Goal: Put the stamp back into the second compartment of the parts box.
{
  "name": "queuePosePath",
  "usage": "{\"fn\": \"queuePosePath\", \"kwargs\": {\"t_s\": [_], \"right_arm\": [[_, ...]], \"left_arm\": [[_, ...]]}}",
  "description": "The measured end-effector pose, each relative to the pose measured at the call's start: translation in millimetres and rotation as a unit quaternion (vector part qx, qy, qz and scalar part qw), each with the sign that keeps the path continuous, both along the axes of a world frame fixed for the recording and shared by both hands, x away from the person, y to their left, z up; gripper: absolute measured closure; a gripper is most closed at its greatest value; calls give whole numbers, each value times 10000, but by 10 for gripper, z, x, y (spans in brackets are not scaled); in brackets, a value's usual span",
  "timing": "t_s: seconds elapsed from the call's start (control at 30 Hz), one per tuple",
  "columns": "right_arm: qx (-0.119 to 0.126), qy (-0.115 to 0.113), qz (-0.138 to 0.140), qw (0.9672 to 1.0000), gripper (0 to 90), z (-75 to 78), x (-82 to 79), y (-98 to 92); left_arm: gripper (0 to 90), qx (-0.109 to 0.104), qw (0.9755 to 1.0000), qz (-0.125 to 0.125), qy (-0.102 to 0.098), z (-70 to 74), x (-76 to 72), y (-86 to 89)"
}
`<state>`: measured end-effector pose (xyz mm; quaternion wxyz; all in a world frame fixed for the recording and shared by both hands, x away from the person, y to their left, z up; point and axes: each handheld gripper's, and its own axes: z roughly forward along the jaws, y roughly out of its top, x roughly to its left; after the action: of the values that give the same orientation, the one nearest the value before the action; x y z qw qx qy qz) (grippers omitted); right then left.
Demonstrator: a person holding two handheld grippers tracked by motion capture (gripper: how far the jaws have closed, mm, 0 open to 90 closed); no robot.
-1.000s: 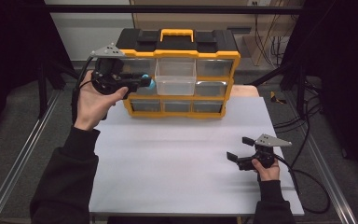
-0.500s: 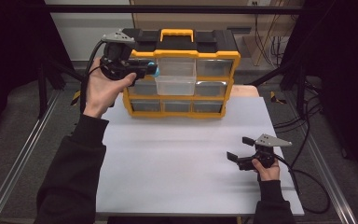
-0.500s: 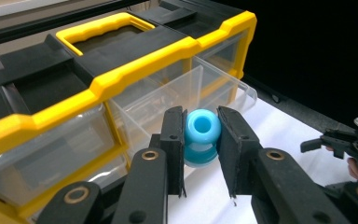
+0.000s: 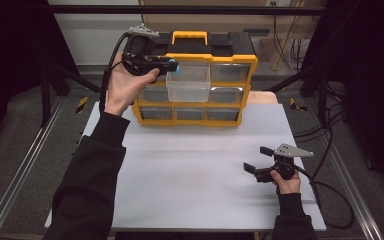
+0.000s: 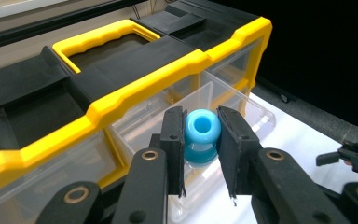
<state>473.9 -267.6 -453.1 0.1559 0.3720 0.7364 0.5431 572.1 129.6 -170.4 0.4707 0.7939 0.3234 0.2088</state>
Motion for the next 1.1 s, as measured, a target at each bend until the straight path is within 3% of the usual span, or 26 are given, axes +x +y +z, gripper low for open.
{"fn": "queuePosePath", "kwargs": {"t_s": [0.47, 1.1], "right_arm": [[-17, -4, 1, 10000, 8, -4, 2, 0], [-6, -3, 2, 10000, 9, 0, -2, -2]], "left_arm": [[721, 154, 9998, 85, 28, -141, 200, -101], [720, 370, 9990, 99, 214, -378, 321, -190]]}}
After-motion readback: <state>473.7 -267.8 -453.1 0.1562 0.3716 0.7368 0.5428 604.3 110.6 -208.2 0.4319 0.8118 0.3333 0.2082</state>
